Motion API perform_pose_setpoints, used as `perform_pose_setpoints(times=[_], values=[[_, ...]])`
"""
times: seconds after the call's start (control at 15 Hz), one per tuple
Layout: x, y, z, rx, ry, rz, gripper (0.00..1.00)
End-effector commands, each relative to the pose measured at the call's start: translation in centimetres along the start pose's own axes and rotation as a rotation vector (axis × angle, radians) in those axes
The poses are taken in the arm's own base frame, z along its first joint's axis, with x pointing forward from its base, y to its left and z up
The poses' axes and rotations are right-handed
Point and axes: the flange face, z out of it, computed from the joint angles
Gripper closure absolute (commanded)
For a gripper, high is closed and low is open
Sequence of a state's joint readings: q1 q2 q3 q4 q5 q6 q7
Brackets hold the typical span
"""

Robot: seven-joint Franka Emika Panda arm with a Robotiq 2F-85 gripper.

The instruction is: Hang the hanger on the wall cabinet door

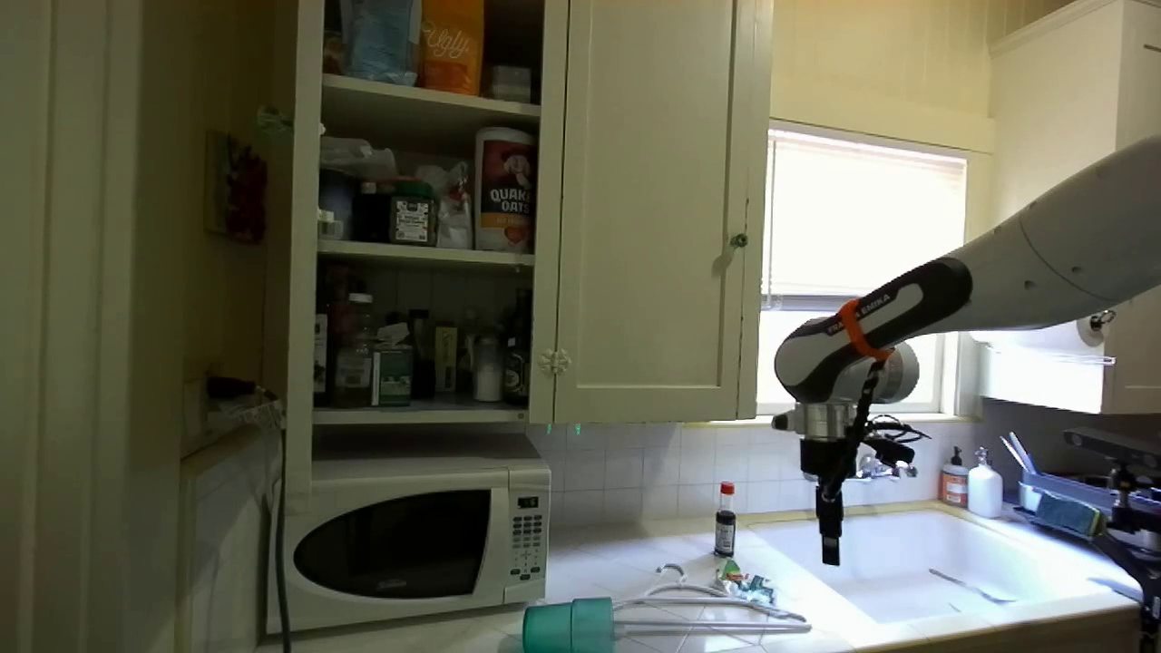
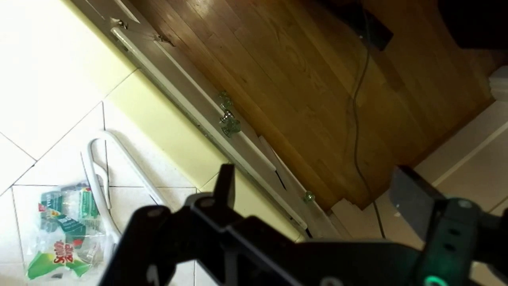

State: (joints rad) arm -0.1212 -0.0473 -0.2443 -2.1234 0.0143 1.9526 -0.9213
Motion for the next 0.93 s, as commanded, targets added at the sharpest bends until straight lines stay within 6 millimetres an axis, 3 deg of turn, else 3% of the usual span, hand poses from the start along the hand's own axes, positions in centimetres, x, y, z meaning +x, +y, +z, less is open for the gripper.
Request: perform_pose_setpoints(times=[0.0, 0.2, 0.6, 0.87], values=[[0.1, 0.0, 0.0, 0.001, -0.001, -0.003, 0.0], [1.1, 0.3, -0.1, -0.062, -0.006, -0.096, 0.0], [5.8, 0.2, 2.4, -0.083, -0.035, -0.439, 0.0], [8.6, 3.1, 4.1, -0.128, -0.08, -0.571, 0.0]])
